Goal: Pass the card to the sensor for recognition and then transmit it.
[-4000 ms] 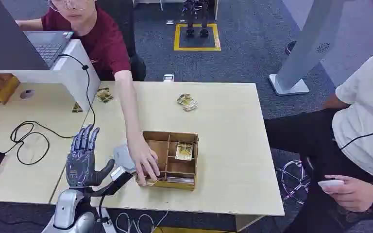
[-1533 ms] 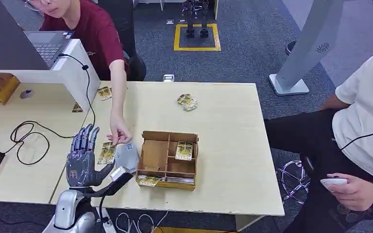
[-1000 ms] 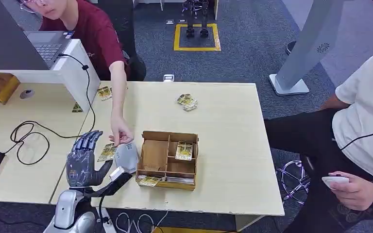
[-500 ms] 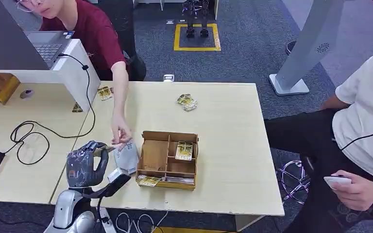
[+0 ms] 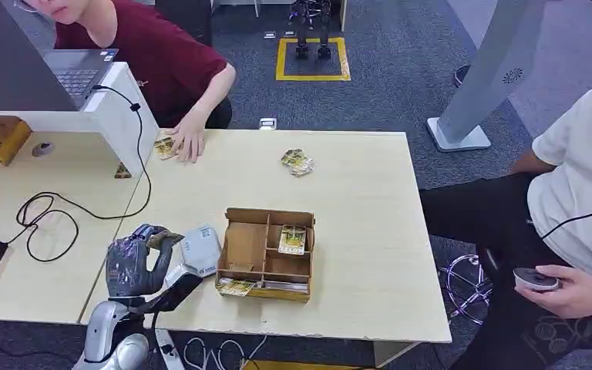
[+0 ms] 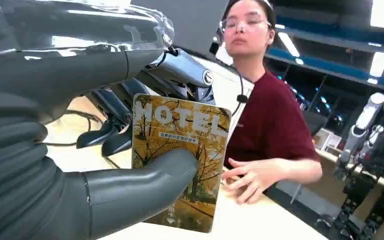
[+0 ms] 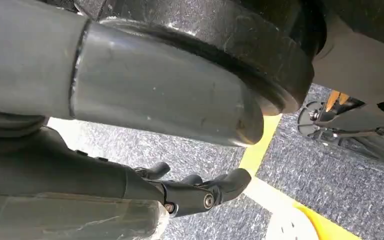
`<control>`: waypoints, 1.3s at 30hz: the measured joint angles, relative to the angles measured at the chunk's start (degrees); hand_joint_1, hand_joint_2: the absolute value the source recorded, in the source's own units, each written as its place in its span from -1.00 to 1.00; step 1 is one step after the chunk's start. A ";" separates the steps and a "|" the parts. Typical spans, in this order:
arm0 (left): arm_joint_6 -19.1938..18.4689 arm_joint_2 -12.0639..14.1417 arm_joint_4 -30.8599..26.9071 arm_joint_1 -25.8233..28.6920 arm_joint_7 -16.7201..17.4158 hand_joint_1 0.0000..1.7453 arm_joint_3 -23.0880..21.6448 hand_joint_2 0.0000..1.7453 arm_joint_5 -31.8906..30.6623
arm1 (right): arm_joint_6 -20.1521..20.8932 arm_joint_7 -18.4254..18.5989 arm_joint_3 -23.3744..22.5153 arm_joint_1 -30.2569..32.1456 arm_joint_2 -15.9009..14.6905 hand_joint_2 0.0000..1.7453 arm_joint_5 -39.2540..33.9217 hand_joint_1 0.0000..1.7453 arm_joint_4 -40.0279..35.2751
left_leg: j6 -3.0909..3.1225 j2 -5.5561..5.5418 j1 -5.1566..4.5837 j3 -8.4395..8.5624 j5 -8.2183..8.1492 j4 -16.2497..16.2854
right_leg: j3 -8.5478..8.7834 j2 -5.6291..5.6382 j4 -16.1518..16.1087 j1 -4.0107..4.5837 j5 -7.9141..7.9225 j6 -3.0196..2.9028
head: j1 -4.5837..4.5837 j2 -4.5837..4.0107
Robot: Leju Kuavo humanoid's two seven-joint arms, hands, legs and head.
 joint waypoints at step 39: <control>-16.43 -4.90 8.68 -11.52 11.39 1.00 -5.09 1.00 32.58 | -1.40 1.18 0.39 0.25 0.00 -1.00 -1.81 -1.00 0.00 | 0.00 0.00 0.00 -0.07 0.09 0.04 | -0.09 0.01 0.00 0.00 0.11 0.04 | 0.00 0.00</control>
